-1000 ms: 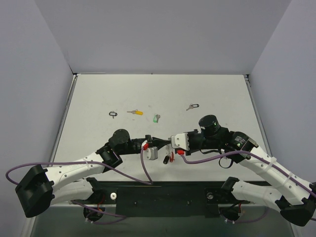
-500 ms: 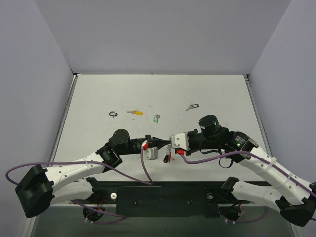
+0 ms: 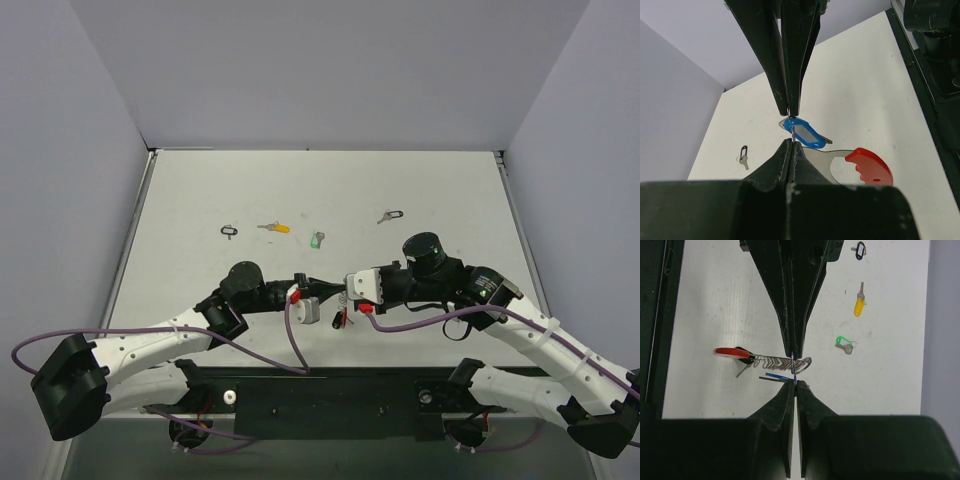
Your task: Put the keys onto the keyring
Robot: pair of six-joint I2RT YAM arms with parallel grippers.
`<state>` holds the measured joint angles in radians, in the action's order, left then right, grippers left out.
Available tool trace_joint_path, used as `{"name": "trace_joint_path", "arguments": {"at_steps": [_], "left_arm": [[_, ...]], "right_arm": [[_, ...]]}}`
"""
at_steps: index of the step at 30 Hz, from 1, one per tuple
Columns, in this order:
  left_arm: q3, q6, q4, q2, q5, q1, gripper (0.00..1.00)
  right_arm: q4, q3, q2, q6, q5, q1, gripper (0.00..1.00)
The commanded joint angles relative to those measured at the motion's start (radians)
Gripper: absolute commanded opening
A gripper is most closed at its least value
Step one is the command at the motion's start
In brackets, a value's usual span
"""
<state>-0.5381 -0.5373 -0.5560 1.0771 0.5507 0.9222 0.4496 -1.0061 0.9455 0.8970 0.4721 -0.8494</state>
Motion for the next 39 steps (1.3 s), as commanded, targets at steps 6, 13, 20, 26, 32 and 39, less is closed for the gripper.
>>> {"name": "trace_joint_path", "arguments": {"at_steps": [6,13,20,26,32,39], "left_arm": [[-0.023,0.013,-0.065,-0.026,0.009,0.003,0.00],[-0.025,0.013,-0.067,-0.023,-0.006,0.004,0.00],[-0.023,0.020,-0.073,-0.025,-0.012,0.003,0.00],[-0.020,0.025,-0.079,-0.026,-0.003,0.003,0.00],[-0.022,0.025,-0.078,-0.026,0.005,0.003,0.00],[-0.025,0.016,-0.064,-0.023,0.002,0.003,0.00]], "right_arm": [[-0.032,0.012,0.006,-0.009,0.008,0.004,0.00],[-0.029,0.012,0.004,-0.007,0.011,0.006,0.00],[-0.028,0.012,0.007,-0.006,0.013,0.006,0.00],[-0.031,0.011,0.010,-0.006,0.013,0.004,0.00],[-0.032,0.008,0.012,-0.004,0.005,0.004,0.00],[-0.028,0.004,0.007,0.000,-0.001,0.007,0.00]]}}
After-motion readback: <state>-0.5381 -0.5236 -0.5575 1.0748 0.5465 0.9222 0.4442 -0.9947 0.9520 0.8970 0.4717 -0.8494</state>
